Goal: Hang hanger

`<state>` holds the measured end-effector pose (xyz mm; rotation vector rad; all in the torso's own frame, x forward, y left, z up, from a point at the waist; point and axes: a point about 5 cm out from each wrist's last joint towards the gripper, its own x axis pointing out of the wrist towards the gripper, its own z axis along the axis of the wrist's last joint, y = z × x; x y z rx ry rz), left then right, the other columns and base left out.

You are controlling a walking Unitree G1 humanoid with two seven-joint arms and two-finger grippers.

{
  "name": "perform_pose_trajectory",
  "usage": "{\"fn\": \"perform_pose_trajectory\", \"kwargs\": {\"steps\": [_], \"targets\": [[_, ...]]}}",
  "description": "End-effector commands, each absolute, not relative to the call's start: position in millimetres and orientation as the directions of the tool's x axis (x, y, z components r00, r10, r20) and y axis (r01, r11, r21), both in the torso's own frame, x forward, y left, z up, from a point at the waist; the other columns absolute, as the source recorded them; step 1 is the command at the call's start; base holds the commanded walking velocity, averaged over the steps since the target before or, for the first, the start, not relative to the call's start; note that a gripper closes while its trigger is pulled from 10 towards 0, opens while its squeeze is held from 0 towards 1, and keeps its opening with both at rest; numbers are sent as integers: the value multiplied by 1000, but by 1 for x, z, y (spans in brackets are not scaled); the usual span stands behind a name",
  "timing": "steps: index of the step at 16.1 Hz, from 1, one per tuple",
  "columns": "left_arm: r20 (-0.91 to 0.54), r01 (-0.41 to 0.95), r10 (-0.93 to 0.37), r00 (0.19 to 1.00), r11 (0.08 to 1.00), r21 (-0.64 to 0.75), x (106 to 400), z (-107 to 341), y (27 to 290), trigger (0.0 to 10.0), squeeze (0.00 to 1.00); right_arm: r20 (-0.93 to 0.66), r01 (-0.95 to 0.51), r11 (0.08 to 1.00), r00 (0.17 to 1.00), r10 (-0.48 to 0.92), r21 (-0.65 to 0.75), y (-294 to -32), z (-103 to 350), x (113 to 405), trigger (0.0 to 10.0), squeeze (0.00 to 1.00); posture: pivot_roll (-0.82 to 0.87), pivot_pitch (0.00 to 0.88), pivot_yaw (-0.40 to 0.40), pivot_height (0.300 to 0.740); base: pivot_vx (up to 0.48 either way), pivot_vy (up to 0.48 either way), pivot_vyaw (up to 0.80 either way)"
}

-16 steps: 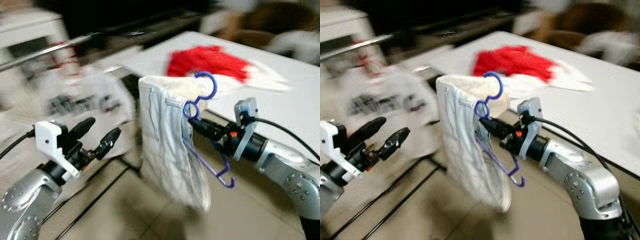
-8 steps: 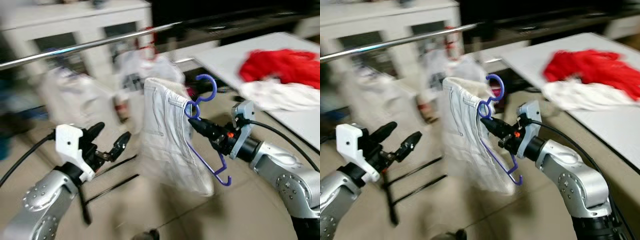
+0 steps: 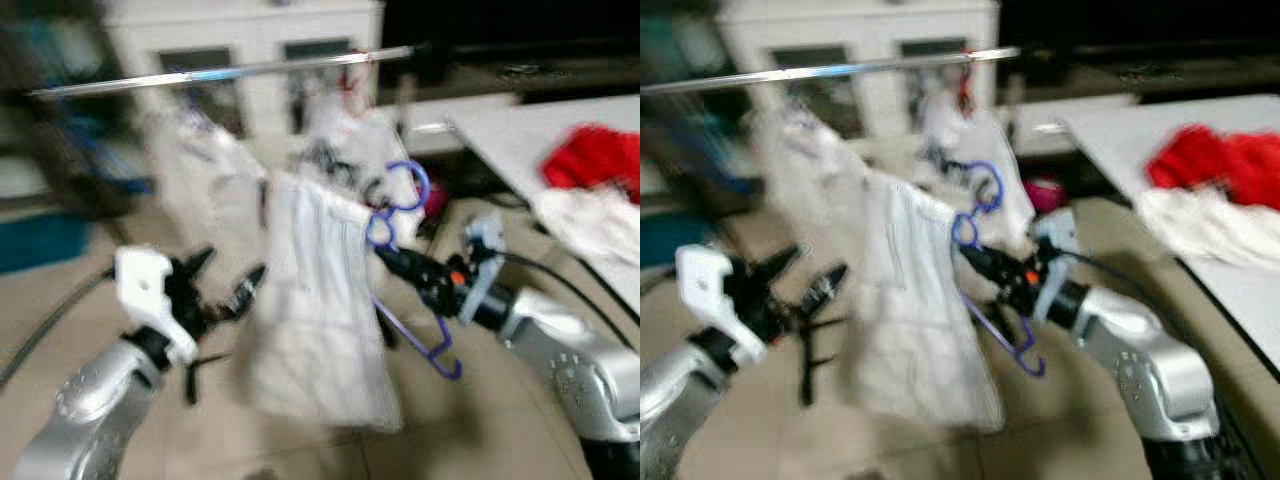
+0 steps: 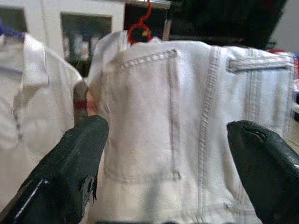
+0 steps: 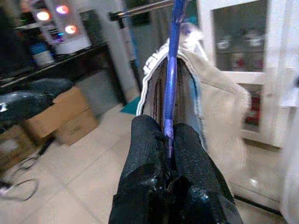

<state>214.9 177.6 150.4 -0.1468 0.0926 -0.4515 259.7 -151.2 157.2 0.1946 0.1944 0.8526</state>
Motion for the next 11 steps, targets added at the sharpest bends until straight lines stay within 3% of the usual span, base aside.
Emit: {"fn": "perform_pose_trajectory", "kwargs": {"steps": [1, 3, 5, 11], "targets": [[-57, 417, -425, 904, 902, -114, 217, 156, 184, 10000, 910, 1, -758, 624, 636, 772, 193, -148, 175, 261, 10000, 0, -47, 0, 55, 740, 0, 0, 794], [-72, 413, -417, 906, 909, -60, 221, 159, 192, 10000, 910, 10, -762, 618, 632, 775, 194, -148, 175, 261, 10000, 0, -47, 0, 57, 740, 0, 0, 775], [-66, 459, -461, 885, 888, -43, 225, 164, 194, 10000, 992, 21, -762, 614, 631, 776, 209, -151, 176, 262, 10000, 0, -51, 0, 67, 740, 0, 0, 0], [-75, 495, -494, 866, 869, -8, 239, 166, 196, 10000, 1000, 30, -776, 611, 622, 782, 152, -155, 181, 263, 10000, 0, -61, 0, 83, 740, 0, 0, 0]]}}
